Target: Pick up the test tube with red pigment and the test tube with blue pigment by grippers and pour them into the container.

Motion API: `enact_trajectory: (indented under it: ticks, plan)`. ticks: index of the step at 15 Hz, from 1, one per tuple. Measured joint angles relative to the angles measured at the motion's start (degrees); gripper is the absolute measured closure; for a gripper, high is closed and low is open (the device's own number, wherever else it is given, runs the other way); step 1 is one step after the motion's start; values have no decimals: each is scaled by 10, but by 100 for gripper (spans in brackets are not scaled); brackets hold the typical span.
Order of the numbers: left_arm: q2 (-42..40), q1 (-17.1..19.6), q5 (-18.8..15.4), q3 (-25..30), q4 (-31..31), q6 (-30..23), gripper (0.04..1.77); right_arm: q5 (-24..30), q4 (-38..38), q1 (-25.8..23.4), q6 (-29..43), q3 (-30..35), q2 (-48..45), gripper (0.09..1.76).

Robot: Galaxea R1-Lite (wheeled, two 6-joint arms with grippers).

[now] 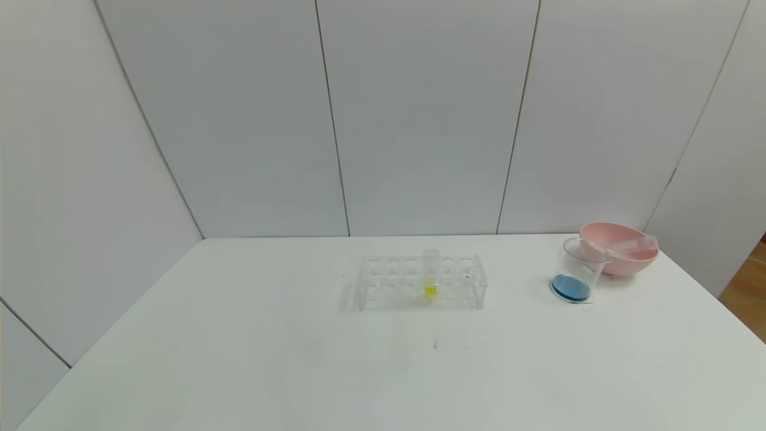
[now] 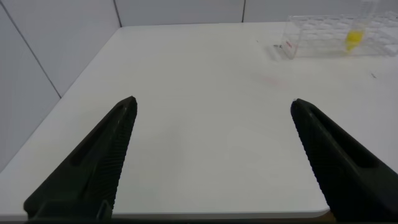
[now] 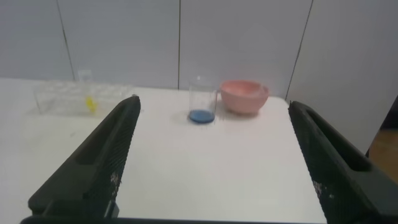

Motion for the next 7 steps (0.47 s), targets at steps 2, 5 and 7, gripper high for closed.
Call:
enact_trajectory:
  ticks: [2, 5, 7]
  plan:
    - [0, 0, 0, 0, 0, 0, 5, -2, 75, 0, 1, 25, 0, 15]
    - [0, 0, 0, 0, 0, 0, 5, -24, 122, 0, 2, 32, 0, 15]
    - [0, 0, 0, 0, 0, 0, 5, -24, 122, 0, 2, 33, 0, 15]
